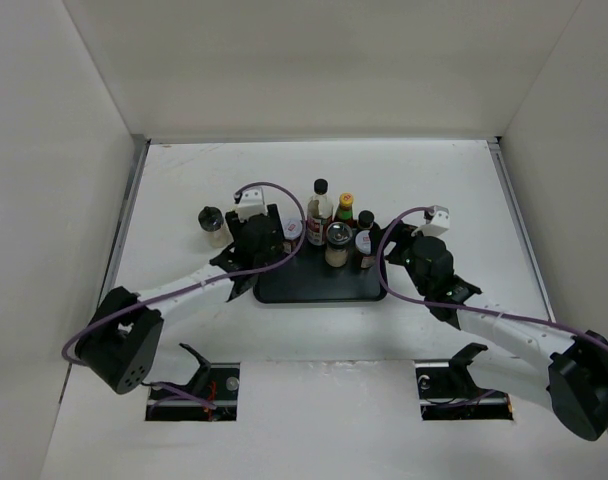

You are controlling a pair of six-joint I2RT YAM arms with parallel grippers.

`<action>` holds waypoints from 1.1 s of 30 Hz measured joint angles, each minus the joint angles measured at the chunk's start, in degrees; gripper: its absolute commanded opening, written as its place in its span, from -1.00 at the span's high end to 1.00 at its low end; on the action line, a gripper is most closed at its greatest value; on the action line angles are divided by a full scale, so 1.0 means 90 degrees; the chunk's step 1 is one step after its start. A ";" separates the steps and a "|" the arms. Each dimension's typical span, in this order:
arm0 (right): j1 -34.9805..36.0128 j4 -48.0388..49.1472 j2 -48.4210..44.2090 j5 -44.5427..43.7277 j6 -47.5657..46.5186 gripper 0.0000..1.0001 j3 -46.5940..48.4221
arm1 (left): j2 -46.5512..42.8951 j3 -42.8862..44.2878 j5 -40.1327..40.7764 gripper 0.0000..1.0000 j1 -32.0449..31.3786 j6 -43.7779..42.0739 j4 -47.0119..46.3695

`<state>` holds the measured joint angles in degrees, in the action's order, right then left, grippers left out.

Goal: Organize the condiment bottles

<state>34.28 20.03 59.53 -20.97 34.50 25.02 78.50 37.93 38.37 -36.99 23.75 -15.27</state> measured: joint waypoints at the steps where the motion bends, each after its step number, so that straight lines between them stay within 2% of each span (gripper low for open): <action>1: 0.0000 0.0002 -0.0002 0.0000 -0.0005 -0.65 0.0000 | -0.0131 -0.0019 -0.0002 -0.23 0.0022 0.0000 0.0007; 8: 0.0044 0.0005 -0.0002 0.0000 -0.0024 -0.65 0.0000 | -0.0663 0.0005 0.0049 -0.22 0.0602 0.0063 -0.0012; 18: 0.0078 0.0010 0.0027 0.0000 -0.0027 -0.65 0.0000 | 0.0087 0.0561 -0.0197 -0.17 0.1268 0.0126 0.0282; 28: 0.0083 0.0015 0.0056 0.0000 -0.0049 -0.65 0.0000 | 0.0869 0.0886 -0.0347 -0.17 0.1445 0.0129 0.0289; 31: 0.0083 0.0017 0.0070 0.0000 -0.0051 -0.65 0.0000 | 0.1039 0.0886 -0.0372 -0.07 0.1440 0.0131 0.0294; 33: 0.0085 0.0017 0.0087 0.0000 -0.0053 -0.65 0.0000 | 0.1066 0.0886 -0.0381 0.08 0.1440 0.0141 0.0291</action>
<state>35.05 20.18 60.31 -20.97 34.02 25.02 88.09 45.91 34.94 -24.03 25.02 -12.64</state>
